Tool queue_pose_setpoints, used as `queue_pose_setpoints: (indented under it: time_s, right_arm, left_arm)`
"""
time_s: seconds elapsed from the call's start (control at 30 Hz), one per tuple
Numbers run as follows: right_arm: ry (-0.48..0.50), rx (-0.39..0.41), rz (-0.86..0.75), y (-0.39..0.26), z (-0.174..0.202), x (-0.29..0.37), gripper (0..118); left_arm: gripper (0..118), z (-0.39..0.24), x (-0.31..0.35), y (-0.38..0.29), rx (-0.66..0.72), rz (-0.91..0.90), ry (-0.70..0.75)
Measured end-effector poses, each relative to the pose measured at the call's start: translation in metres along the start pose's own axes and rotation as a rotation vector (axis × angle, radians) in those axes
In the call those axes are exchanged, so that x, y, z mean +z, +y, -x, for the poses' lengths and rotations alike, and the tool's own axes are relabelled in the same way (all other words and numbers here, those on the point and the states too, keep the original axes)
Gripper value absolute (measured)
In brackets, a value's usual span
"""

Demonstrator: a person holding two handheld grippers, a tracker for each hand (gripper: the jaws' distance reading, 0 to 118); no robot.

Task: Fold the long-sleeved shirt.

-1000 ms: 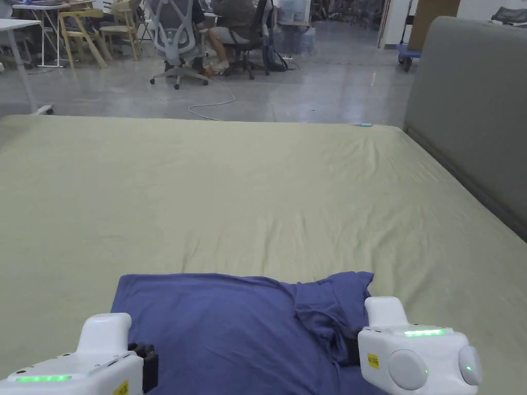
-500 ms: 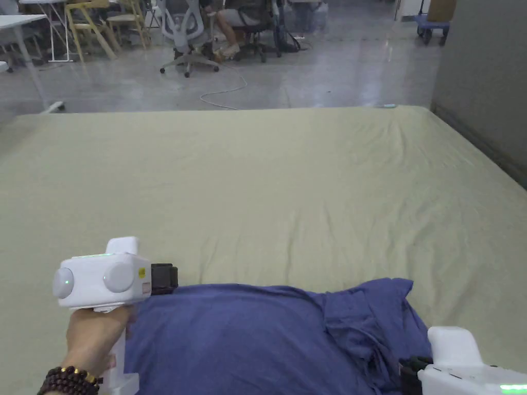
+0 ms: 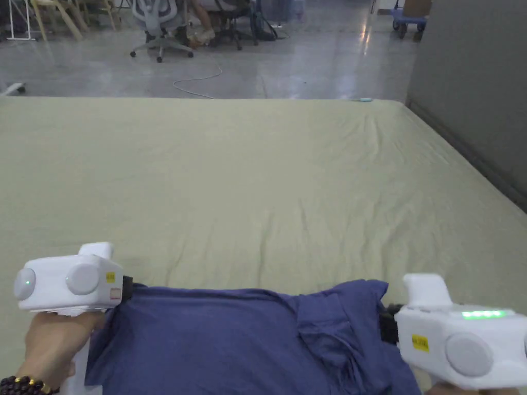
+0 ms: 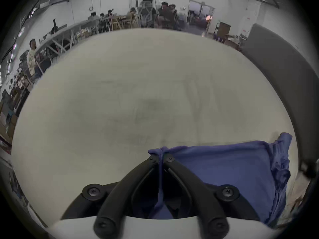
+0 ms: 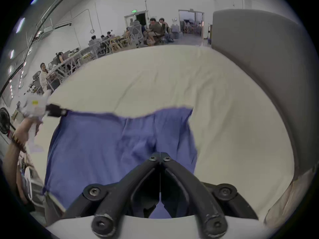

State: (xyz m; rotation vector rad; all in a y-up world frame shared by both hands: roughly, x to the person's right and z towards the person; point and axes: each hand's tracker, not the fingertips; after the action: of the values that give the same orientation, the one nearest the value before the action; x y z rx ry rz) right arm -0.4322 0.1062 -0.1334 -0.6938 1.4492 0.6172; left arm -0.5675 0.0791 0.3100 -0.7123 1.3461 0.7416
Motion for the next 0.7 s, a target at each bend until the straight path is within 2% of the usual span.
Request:
queue_pose_setpoints:
  time_s: [0.03, 0.1, 0.13, 0.27, 0.37, 0.5, 0.57, 0.6, 0.63, 0.67, 0.7]
  right_arm:
    - [-0.044, 0.013, -0.021, 0.02, -0.005, -0.009, 29]
    - [-0.044, 0.015, -0.044, 0.052, -0.015, -0.028, 94]
    - [-0.045, 0.014, -0.009, 0.073, -0.019, -0.043, 105]
    - [0.008, -0.035, 0.171, 0.105, -0.027, -0.1, 99]
    - [0.011, -0.021, 0.32, 0.102, -0.021, -0.137, 94]
    - [-0.022, 0.01, 0.487, 0.078, -0.008, -0.168, 65]
    - [-0.024, 0.025, 0.397, 0.074, -0.006, -0.176, 54]
    - [-0.021, 0.015, 0.402, 0.076, -0.007, -0.171, 39]
    - [0.041, -0.027, 0.374, 0.079, -0.008, -0.164, 17]
    - [0.072, -0.048, 0.348, 0.079, -0.007, -0.153, 17]
    - [0.048, -0.026, 0.337, 0.08, -0.005, -0.143, 17]
  left_arm:
    - [0, -0.003, 0.011, -0.002, 0.001, -0.015, -0.004]
    - [0, -0.001, 0.025, -0.008, 0.001, -0.034, -0.025]
    - [0, -0.003, 0.032, -0.011, 0.007, -0.047, -0.027]
    - [0, -0.002, 0.042, -0.021, 0.019, -0.058, -0.048]
    - [0, 0.0, 0.041, -0.022, 0.009, -0.047, -0.055]
    - [0, 0.002, 0.04, -0.023, 0.005, -0.033, -0.049]
    - [0, 0.002, 0.039, -0.022, -0.004, -0.024, -0.042]
    - [0, 0.003, 0.04, -0.021, -0.01, -0.025, -0.039]
    - [0, 0.004, 0.044, -0.02, -0.015, -0.038, -0.038]
    - [0, 0.005, 0.047, -0.019, -0.018, -0.043, -0.041]
    - [0, 0.008, 0.052, -0.018, -0.016, -0.044, -0.046]
